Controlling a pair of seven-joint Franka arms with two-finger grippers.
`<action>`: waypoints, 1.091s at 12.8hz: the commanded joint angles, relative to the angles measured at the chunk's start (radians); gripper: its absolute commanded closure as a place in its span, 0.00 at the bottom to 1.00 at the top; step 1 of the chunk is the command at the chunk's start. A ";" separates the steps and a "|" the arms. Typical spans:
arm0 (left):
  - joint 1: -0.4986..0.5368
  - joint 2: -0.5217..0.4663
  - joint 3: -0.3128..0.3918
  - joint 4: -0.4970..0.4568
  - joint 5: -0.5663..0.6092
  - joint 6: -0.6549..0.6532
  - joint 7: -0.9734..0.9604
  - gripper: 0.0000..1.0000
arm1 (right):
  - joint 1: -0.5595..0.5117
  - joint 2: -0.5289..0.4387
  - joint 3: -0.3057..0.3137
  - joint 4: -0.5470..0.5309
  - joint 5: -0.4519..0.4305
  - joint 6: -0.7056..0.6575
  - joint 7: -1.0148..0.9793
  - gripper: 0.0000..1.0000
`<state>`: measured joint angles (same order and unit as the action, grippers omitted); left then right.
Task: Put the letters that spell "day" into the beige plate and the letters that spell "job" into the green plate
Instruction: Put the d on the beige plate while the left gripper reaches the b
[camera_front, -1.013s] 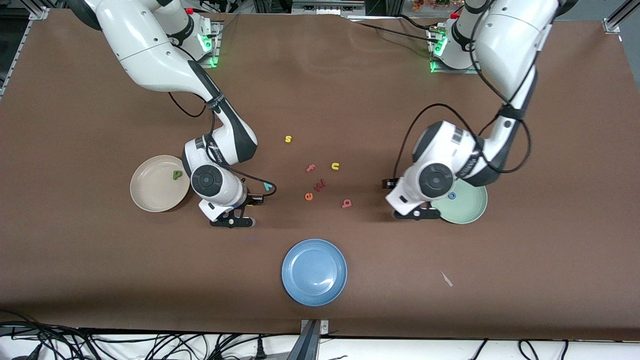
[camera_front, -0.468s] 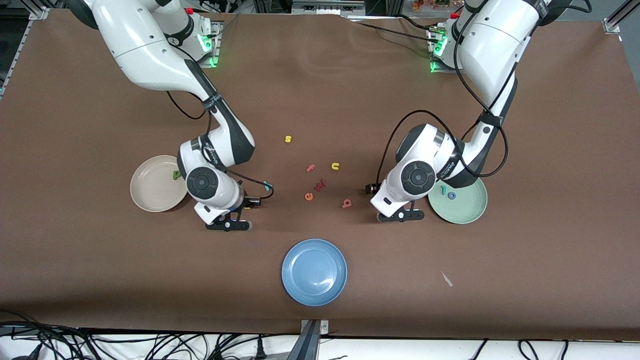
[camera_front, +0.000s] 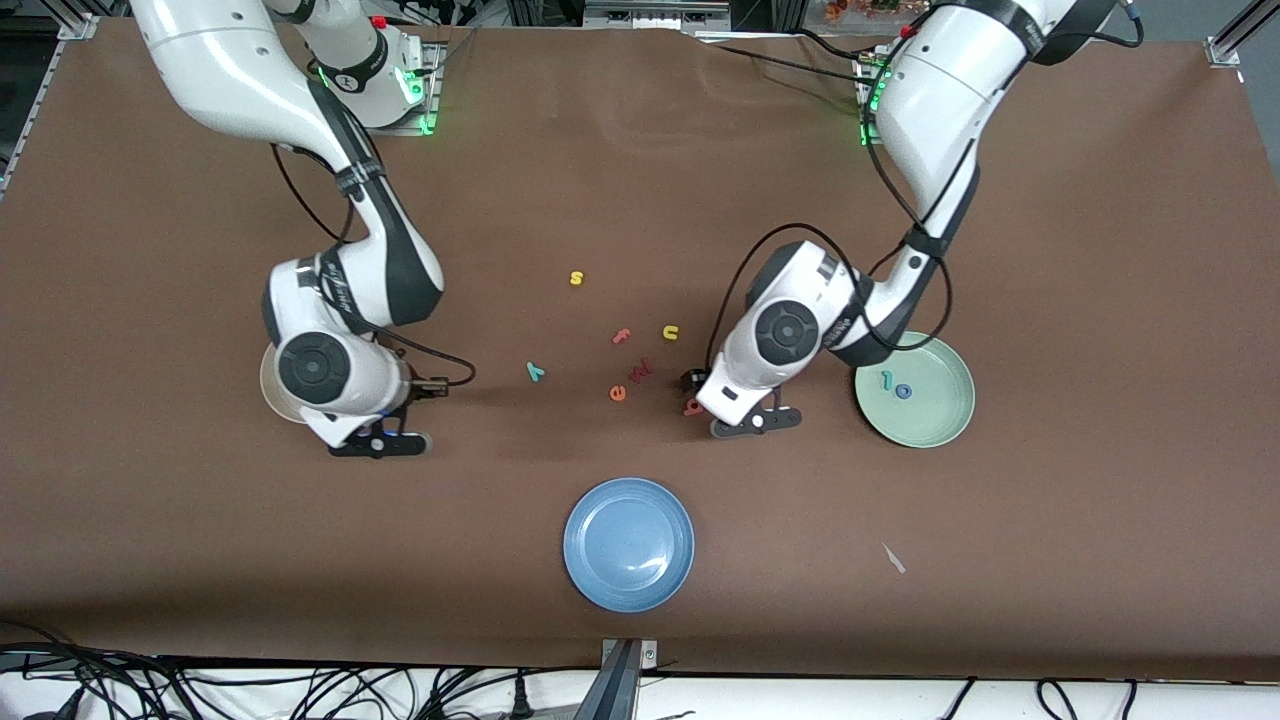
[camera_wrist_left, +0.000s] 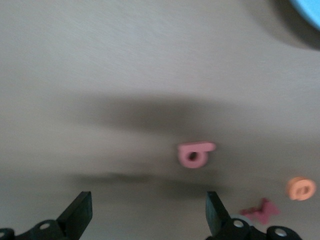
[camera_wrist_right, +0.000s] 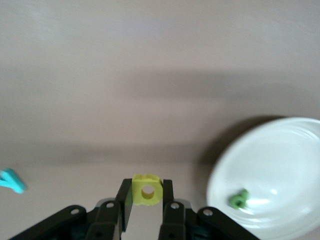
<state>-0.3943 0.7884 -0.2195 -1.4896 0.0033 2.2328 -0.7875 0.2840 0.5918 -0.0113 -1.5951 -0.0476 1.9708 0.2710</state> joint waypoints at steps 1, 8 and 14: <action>-0.075 0.023 0.060 0.026 -0.011 0.031 -0.174 0.00 | 0.000 -0.147 -0.051 -0.216 0.003 0.049 -0.053 0.91; -0.118 0.117 0.111 0.167 0.035 0.047 -0.113 0.00 | -0.090 -0.089 -0.168 -0.299 0.006 0.215 -0.257 0.90; -0.150 0.147 0.115 0.164 0.062 0.048 -0.030 0.28 | -0.085 -0.102 -0.102 -0.261 0.098 0.168 -0.297 0.00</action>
<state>-0.5358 0.9183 -0.1184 -1.3628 0.0299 2.2855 -0.8497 0.1903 0.5031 -0.1476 -1.8737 0.0288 2.1745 -0.0214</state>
